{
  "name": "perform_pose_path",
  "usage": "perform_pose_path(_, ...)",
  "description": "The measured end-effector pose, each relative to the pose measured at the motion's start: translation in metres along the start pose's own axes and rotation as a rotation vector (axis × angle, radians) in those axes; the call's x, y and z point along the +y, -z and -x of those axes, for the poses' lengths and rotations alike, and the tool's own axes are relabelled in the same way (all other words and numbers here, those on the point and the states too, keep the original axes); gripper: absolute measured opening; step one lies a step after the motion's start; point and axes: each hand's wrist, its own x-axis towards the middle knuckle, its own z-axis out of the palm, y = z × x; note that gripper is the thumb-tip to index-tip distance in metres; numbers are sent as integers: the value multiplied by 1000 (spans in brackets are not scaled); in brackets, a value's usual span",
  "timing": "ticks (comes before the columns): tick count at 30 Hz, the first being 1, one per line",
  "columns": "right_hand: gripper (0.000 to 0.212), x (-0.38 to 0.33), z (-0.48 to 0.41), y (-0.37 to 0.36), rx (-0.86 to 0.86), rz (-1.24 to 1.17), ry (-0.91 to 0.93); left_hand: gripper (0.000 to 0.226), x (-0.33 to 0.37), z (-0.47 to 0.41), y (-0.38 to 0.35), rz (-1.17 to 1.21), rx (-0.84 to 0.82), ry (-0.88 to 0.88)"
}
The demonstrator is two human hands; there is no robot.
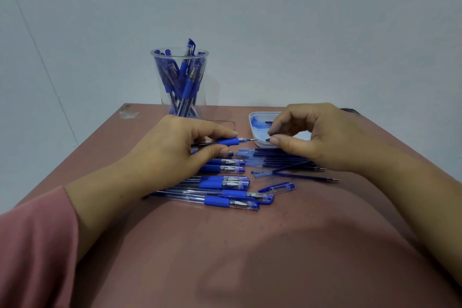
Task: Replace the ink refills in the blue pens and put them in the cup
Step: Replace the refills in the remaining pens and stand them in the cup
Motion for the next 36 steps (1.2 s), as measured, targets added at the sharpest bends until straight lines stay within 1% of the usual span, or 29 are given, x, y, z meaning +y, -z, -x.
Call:
perform_pose_path(4, 10, 5, -1, -9, 53, -20, 12, 26, 1, 1, -2, 16, 10, -5)
perform_pose_path(8, 18, 5, -1, -16, 40, -114, 27, 28, 4, 1, -2, 36, 20, -15)
perform_pose_path(14, 16, 4, -2, -18, 59, -163, 27, 26, 4, 1, -4, 61, 53, -11)
perform_pose_path(16, 19, 3, -2, -21, 54, -173, 49, 25, 6, 2, -4, 58, 46, -27)
perform_pose_path(20, 27, 3, -3, -26, 39, -138, 72, 26, 7, 2, -3, 19, 37, -49)
perform_pose_path(22, 26, 3, -3, -25, 47, -105, 84, 27, 6, 2, -3, 8, 43, -58)
perform_pose_path(23, 22, 3, -3, -26, 43, -75, 89, 28, 6, 2, -3, 4, 46, -63)
perform_pose_path(25, 6, 1, -3, -27, 12, -23, 91, 28, 6, 2, -2, 2, 44, -72)
perform_pose_path(26, 5, 1, -2, -27, -3, -11, 94, 28, 7, 2, -2, 3, 42, -74)
perform_pose_path(29, 25, 4, -2, -25, 15, -30, 127, 29, 7, 2, -2, 4, 55, -77)
perform_pose_path(30, 27, 4, -2, -24, 31, -8, 156, 29, 7, 3, -2, 3, 57, -76)
perform_pose_path(32, 18, 5, -3, -25, 49, 72, 209, 30, 8, 3, -2, 2, 55, -82)
perform_pose_path(34, 7, 6, -4, -27, 39, 98, 211, 30, 9, 3, -2, -1, 49, -86)
perform_pose_path(36, 14, 6, -4, -27, 15, 77, 188, 29, 9, 2, -2, -3, 47, -83)
